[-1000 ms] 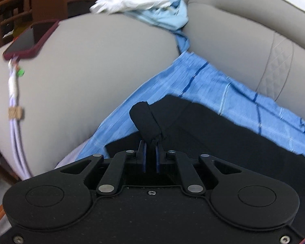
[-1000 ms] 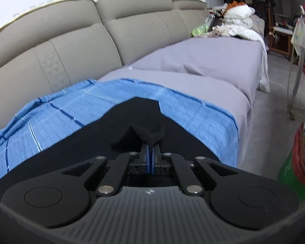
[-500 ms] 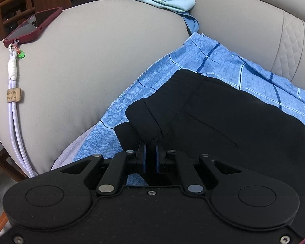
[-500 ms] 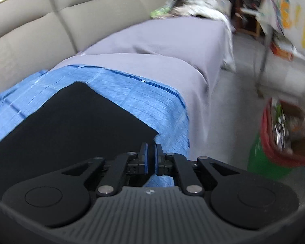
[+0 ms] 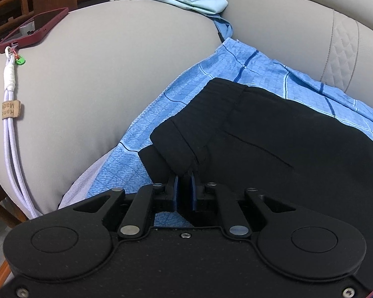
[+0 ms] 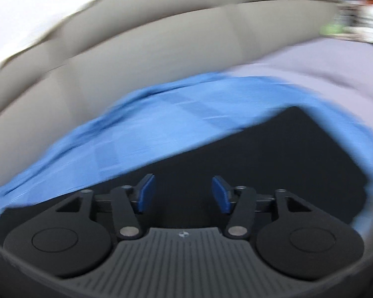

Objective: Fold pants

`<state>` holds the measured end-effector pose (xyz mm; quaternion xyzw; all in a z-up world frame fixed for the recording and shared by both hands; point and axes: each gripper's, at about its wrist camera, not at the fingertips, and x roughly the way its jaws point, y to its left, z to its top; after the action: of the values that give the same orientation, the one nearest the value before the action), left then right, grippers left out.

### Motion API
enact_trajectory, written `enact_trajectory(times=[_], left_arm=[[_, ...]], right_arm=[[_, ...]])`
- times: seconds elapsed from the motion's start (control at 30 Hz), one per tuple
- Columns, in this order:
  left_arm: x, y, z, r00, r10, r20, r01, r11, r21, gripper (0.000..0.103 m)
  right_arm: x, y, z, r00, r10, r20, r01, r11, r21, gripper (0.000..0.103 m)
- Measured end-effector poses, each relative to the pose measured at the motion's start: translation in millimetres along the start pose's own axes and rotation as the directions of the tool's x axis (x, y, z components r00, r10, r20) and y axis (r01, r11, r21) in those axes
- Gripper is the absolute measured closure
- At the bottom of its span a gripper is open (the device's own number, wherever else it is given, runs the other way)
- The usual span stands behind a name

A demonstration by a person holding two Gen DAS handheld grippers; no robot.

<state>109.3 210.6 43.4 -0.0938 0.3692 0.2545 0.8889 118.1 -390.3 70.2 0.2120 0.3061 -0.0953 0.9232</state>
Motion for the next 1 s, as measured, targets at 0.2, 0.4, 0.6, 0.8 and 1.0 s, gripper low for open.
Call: enact_trajectory(times=[0.2, 0.4, 0.6, 0.8, 1.0], left_arm=[[2, 12, -9, 0.998, -0.059, 0.037, 0.06, 0.998, -0.021, 0.091], [3, 17, -26, 0.986, -0.1, 0.132, 0.097, 0.995, 0.028, 0.09], [5, 26, -22, 0.981, -0.152, 0.123, 0.154, 0.988, 0.001, 0.09], [7, 31, -22, 0.977, -0.176, 0.116, 0.178, 0.984, -0.003, 0.09], [7, 43, -20, 0.971, -0.219, 0.096, 0.225, 0.972, -0.062, 0.09]], right_arm=[[56, 140, -5, 0.898, 0.409, -0.16, -0.428, 0.897, -0.112, 0.027], [118, 264, -19, 0.826, 0.439, -0.354, -0.524, 0.83, -0.193, 0.029], [140, 323, -57, 0.856, 0.246, -0.454, -0.441, 0.807, -0.392, 0.036], [132, 352, -79, 0.896, 0.225, -0.382, -0.416, 0.723, -0.552, 0.072], [122, 349, -73, 0.942, 0.242, -0.232, -0.334, 0.751, -0.57, 0.096]])
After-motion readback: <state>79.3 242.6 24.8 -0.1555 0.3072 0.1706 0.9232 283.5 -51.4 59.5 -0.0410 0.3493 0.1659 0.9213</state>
